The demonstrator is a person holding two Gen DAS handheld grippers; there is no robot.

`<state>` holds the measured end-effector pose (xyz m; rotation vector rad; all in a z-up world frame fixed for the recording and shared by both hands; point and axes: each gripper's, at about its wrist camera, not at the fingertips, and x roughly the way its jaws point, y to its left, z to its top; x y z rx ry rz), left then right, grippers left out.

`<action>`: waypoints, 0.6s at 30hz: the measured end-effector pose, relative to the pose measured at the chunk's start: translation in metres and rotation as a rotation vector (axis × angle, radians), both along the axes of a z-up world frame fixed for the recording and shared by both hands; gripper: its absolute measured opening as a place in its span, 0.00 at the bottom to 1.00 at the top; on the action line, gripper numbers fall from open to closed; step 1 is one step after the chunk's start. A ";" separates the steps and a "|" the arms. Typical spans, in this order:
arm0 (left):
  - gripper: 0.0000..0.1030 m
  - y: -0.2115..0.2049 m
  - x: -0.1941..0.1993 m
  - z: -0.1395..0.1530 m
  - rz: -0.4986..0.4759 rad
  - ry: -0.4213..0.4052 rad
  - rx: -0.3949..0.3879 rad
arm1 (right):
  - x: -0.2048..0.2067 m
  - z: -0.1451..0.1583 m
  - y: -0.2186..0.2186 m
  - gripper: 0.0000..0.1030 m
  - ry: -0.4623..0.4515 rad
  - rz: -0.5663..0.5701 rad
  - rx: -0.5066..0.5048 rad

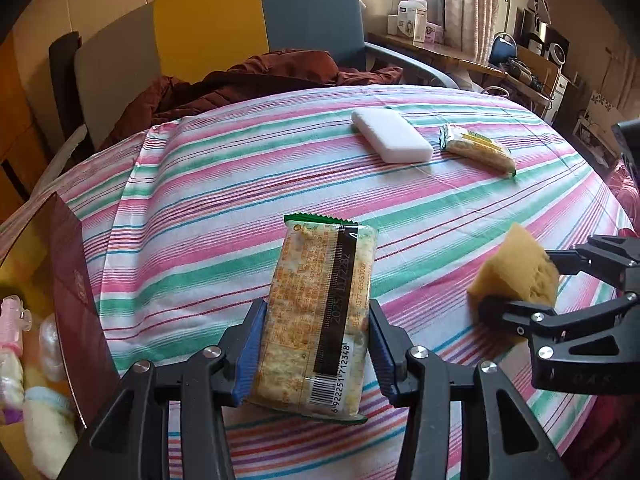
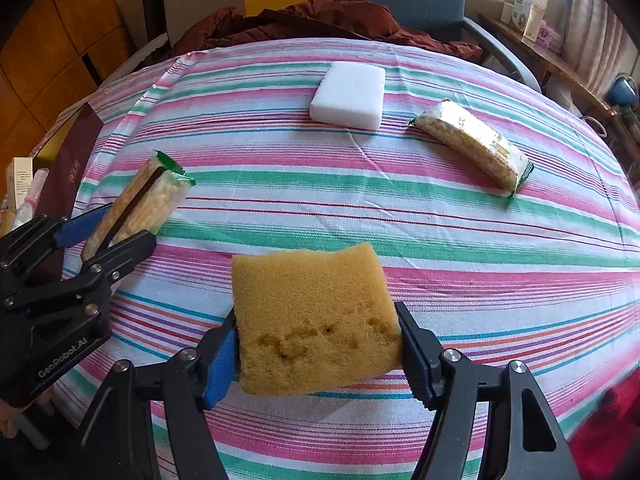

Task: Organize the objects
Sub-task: 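Carry the cracker packet and yellow sponge toward the gold tray with both tools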

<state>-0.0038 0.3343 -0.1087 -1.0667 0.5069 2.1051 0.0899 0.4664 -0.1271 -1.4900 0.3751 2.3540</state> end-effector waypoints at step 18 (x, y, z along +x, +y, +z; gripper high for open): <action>0.47 -0.023 0.019 0.044 -0.008 0.070 0.091 | -0.001 0.002 -0.007 0.66 0.000 0.002 0.028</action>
